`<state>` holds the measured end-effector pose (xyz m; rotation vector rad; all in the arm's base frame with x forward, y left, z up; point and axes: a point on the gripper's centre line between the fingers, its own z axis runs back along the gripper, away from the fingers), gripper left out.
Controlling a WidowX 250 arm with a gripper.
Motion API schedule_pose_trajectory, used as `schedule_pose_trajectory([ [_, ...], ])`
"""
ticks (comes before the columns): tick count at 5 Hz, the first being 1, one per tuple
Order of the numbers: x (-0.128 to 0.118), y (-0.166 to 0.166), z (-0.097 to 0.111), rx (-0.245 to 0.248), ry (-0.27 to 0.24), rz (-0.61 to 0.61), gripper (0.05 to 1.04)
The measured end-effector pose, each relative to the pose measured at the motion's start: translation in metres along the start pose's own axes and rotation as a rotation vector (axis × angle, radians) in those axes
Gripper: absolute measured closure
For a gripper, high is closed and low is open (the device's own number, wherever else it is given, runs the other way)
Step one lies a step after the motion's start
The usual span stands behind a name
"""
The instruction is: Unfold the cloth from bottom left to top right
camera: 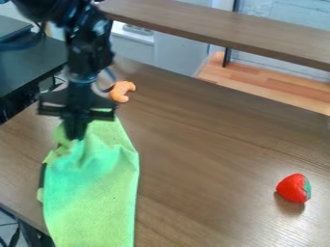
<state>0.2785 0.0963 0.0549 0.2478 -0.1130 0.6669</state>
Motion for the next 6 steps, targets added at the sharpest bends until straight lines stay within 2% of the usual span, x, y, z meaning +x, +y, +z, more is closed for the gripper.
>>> schedule_pose_trajectory([
  [1, 0.006, -0.026, 0.017, -0.021, 0.018, 0.04, 1.031],
  [5, 0.023, -0.104, 0.029, -0.006, 0.065, 0.176, 1.031],
  [6, 0.025, -0.122, 0.039, -0.019, 0.048, 0.198, 1.031],
])
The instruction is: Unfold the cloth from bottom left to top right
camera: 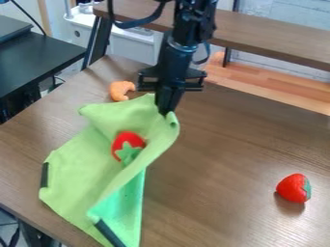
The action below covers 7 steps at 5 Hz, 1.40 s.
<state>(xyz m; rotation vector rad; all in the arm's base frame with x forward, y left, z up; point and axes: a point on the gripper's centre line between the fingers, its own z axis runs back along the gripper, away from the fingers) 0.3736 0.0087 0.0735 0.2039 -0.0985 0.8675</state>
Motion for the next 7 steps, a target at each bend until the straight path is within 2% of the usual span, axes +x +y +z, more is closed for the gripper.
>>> schedule_pose_trajectory([
  [2, -0.01, -0.033, 0.014, -0.044, -0.049, -0.009, 1.032],
  [5, -0.007, -0.063, 0.003, -0.047, -0.09, 0.037, 1.011],
  [6, -0.007, -0.069, 0.004, -0.066, -0.118, 0.007, 0.862],
  [7, -0.01, -0.073, -0.004, -0.101, -0.124, -0.024, 0.601],
])
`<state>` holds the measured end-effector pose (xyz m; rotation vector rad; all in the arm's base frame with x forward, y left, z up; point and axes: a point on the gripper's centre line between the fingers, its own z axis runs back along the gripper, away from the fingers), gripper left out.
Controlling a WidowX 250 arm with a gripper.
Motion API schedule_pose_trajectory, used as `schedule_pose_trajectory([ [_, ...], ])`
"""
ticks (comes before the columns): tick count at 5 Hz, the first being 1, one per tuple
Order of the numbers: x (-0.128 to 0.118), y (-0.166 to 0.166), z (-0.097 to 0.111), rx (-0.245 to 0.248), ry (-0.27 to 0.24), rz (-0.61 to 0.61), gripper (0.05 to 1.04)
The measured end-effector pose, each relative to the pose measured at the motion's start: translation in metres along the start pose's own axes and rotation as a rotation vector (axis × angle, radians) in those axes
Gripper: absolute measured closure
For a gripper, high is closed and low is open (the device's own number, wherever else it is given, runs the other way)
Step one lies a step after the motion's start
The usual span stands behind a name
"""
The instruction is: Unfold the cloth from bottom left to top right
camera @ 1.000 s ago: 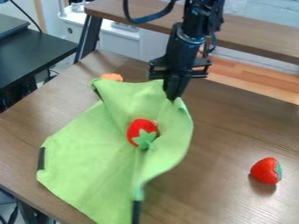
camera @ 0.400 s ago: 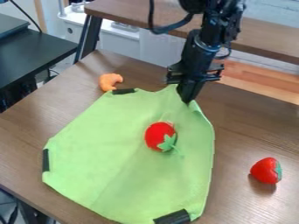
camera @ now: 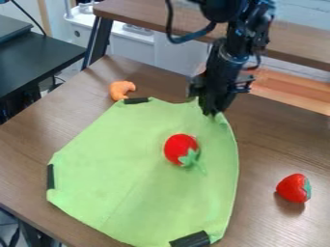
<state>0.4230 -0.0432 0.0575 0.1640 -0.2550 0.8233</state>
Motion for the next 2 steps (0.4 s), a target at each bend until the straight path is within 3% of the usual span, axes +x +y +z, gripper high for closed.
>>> schedule_pose_trajectory([
  [1, 0.004, 0.005, 0.022, -0.17, -0.041, -0.017, 0.275],
  [2, 0.028, 0.035, 0.065, -0.392, -0.124, 0.034, 0.087],
])
